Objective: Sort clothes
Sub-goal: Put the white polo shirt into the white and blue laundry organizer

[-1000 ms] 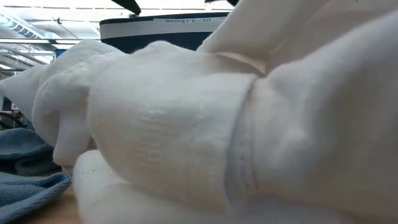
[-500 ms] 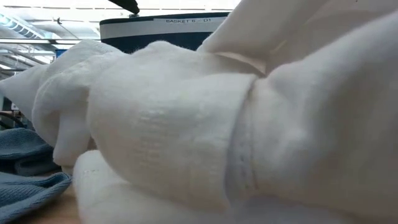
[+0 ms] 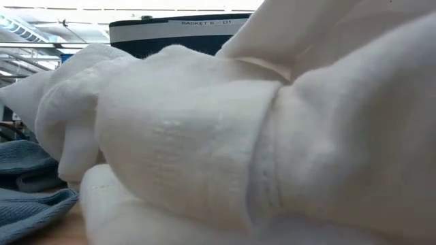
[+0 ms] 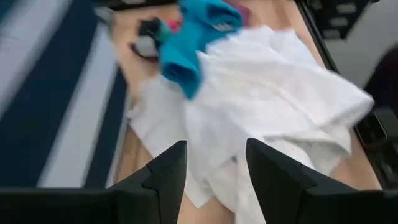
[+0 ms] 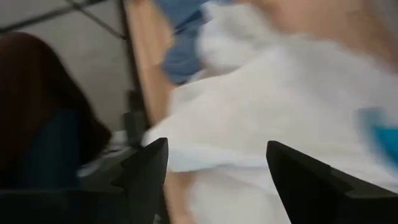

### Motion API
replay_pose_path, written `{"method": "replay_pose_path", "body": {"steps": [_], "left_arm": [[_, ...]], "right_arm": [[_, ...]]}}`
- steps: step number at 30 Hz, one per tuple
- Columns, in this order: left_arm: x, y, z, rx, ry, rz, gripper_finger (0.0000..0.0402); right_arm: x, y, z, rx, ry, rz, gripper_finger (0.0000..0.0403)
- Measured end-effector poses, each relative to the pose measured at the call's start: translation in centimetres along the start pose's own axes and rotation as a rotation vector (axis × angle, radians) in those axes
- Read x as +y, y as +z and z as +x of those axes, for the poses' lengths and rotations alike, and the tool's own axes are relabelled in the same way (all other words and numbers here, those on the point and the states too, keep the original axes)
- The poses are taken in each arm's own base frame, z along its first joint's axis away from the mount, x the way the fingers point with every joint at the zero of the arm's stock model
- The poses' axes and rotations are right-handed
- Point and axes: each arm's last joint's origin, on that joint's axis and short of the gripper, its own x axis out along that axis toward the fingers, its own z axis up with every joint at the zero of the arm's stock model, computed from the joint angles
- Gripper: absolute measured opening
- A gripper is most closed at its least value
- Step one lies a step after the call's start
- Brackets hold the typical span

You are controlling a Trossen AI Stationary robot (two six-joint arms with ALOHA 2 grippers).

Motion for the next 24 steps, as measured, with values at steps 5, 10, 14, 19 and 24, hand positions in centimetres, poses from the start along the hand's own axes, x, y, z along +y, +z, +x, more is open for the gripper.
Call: {"method": "replay_pose_path", "body": {"steps": [5,10,14,19,24], "left_arm": [[-1.5,-0.8,1.8,0.054,-0.019,0.089,0.0176],[-2.3,-1.5,3.3,0.102,-0.024,0.196,0.0176],[-2.8,-1.8,4.3,0.116,-0.071,0.305,0.0176],[-3.3,-1.5,5.1,0.070,-0.120,0.351,0.0176],[-3.7,-1.7,5.6,0.082,-0.176,0.353,0.0176]], "right_arm": [[0.7,-2.0,3.7,0.009,0.015,0.005,0.0263],[-0.4,-2.4,5.7,0.109,-0.071,-0.103,0.0263],[-0.7,-2.2,6.7,0.138,-0.074,-0.205,0.0263],[-0.9,-1.5,7.1,0.130,-0.067,-0.324,0.0263],[-1.1,-1.4,7.7,0.140,-0.071,-0.440,0.0263]]}}
